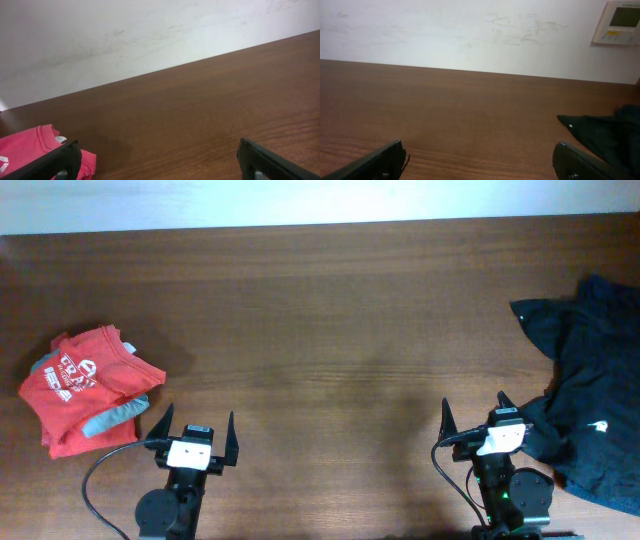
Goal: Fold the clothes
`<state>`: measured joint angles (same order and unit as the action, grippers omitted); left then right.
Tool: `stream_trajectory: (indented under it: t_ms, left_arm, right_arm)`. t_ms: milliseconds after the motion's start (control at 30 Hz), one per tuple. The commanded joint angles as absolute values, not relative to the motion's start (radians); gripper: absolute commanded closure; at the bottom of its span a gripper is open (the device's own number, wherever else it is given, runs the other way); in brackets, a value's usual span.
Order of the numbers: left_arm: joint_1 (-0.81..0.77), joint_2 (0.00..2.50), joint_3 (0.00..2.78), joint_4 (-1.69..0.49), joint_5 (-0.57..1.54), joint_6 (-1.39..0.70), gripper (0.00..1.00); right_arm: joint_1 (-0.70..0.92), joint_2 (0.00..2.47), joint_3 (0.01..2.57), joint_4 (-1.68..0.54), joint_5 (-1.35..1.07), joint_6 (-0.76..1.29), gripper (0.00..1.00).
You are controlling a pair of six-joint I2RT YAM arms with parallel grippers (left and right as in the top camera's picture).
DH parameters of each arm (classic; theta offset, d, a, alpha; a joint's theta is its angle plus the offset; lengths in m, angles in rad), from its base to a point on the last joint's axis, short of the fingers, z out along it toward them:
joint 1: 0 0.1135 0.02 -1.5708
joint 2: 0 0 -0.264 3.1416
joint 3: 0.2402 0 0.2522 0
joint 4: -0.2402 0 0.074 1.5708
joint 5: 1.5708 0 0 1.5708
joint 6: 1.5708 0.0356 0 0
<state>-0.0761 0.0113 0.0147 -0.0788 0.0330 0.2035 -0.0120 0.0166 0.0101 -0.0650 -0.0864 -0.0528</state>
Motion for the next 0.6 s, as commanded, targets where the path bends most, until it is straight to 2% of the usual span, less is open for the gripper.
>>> stream_trajectory:
  t_ms: [0,567]
  left_arm:
    - [-0.069,0.006,0.009,-0.080,0.026,0.196,0.01]
    - [-0.069,0.006,0.009,-0.079,-0.057,0.196,0.01]
  right_arm:
    - [-0.007,0.013,0.006,-0.072,-0.074,-0.055,0.01]
    - [-0.007,0.013,0.006,-0.072,-0.074,-0.055,0.01]
